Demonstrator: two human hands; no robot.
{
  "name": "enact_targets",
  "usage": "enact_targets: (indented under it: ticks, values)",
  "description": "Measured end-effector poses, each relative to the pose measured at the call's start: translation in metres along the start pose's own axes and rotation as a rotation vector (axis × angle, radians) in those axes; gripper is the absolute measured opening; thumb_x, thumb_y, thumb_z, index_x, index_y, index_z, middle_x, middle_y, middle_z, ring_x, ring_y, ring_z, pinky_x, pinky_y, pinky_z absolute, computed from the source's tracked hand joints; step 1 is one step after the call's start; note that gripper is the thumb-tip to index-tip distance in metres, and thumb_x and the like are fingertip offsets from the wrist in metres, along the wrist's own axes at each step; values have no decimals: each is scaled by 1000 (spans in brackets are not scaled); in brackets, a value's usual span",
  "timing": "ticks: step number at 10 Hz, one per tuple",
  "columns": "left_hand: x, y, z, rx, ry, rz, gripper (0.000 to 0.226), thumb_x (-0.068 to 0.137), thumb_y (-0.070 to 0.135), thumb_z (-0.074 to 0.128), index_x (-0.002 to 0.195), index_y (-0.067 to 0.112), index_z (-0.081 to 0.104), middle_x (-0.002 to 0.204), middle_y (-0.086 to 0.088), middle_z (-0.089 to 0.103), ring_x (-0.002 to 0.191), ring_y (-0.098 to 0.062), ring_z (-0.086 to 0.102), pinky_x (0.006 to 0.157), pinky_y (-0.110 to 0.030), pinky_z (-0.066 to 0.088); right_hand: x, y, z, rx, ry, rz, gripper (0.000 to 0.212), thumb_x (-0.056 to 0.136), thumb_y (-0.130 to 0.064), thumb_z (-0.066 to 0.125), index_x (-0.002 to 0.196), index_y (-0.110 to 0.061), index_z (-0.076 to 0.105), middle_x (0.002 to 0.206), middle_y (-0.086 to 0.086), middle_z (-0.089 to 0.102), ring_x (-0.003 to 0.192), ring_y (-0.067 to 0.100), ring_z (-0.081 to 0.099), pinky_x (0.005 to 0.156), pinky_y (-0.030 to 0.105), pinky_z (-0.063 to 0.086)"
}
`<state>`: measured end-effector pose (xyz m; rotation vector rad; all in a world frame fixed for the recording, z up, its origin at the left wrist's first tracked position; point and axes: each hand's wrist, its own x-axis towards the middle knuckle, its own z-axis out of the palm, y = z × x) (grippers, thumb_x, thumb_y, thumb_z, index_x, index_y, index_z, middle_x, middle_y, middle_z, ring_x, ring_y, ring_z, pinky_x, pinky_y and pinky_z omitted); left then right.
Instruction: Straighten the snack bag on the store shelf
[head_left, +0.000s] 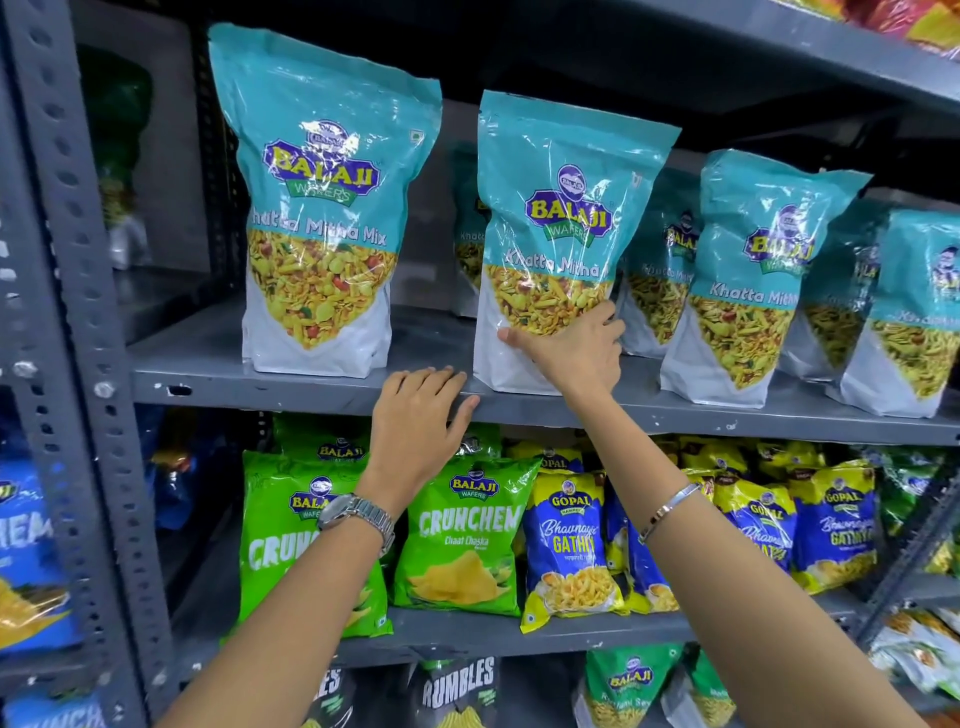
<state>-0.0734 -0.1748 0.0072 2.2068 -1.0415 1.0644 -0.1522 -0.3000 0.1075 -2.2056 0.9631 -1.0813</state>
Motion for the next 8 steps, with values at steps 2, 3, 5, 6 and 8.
enact_targets:
  ticks: [2,3,5,6,8]
  values:
    - [1,-1,3,8,3,-1,38,90,37,48,108,10,67,110,-10,71,101,-26,64,87,-40,45,3,-1,4,26,-13,0,116,58,-60,79,140,-3,20,139,18,34,125,37,40,93,44,43]
    - [0,0,2,8,3,-1,38,91,37,47,108,10,67,110,-9,71,101,-26,63,87,-40,45,3,0,4,24,-14,2,116,59,-60,79,140,-3,19,138,18,33,125,37,40,93,44,43]
    - [0,0,0,10,12,7,37,90,37,47,107,10,67,109,-9,71,100,-25,64,87,-40,45,2,0,4,26,-15,2,115,58,-60,79,139,-3,20,138,18,34,125,37,41,93,45,43]
    - [0,0,1,20,13,14,38,90,37,47,107,10,67,109,-9,71,99,-26,64,86,-40,45,5,0,6,30,-15,4,115,57,-61,79,138,-4,21,137,18,34,124,37,41,93,44,43]
    - [0,1,1,-36,16,2,39,90,38,46,109,11,67,112,-9,70,103,-24,62,89,-39,41,1,-5,-9,72,-45,20,115,62,-65,74,141,-3,18,143,19,29,131,38,34,100,47,38]
